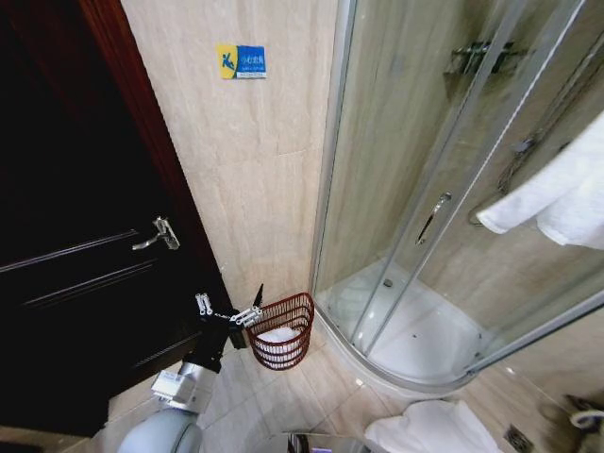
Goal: Discard the used towel into the hamper.
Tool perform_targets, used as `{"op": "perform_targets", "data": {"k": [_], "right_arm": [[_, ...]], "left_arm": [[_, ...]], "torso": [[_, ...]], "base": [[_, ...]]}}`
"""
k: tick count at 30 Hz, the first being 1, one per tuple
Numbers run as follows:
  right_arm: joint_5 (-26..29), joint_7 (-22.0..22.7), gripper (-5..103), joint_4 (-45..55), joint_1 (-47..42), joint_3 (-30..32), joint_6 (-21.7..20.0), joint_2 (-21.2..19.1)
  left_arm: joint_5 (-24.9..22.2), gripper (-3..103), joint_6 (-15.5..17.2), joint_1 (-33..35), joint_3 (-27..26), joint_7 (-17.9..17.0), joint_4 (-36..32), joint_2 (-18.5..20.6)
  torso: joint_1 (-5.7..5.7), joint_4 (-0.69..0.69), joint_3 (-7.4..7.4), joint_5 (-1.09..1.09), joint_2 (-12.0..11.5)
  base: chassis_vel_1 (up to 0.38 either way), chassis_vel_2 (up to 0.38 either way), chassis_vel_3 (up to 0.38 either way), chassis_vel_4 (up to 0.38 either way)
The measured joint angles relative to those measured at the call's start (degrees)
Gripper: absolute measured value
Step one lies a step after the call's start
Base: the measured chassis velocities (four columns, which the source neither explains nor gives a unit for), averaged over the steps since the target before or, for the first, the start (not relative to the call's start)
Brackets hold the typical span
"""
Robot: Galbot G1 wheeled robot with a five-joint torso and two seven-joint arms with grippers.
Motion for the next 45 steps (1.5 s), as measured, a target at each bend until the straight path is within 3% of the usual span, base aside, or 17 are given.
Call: {"op": "perform_targets", "data": {"k": [13,27,36,39,45], "right_arm": [[-1.97,0.84,11,4.61,-7.79,6.27,2.50,-1.76],[-0.26,-0.04,11,11.00,-32.26,29.62,3.68,-0.80],[1.47,0.44,11,17.44,-47.86,43.75,4.95,5.75],[1.58,0.56,11,20.78,-53.63,49.10,6.05,9.99],[2.50,0.28,11,24.97,-58.26,52.88,7.54,15.90]], "left_arm": [[0.00,100,0.00,0.00,0.00,0.00,0.00,0.00],[0.00,100,0.00,0.00,0.00,0.00,0.00,0.01],[0.00,100,0.00,0.00,0.00,0.00,0.00,0.00],[0.00,100,0.00,0.00,0.00,0.00,0.00,0.00],[0.00,100,0.00,0.00,0.00,0.00,0.00,0.00]], "torso": [[0.00,0.00,0.00,-0.04,0.00],[0.00,-0.01,-0.01,-0.03,0.00],[0.00,0.01,0.00,-0.01,0.00],[0.00,0.01,0.00,-0.03,0.00],[0.00,0.01,-0.01,-0.02,0.00]], "base": [[0.000,0.000,0.000,0.000],[0.000,0.000,0.000,0.000],[0.000,0.000,0.000,0.000],[0.000,0.000,0.000,0.000],[0.000,0.000,0.000,0.000]]}}
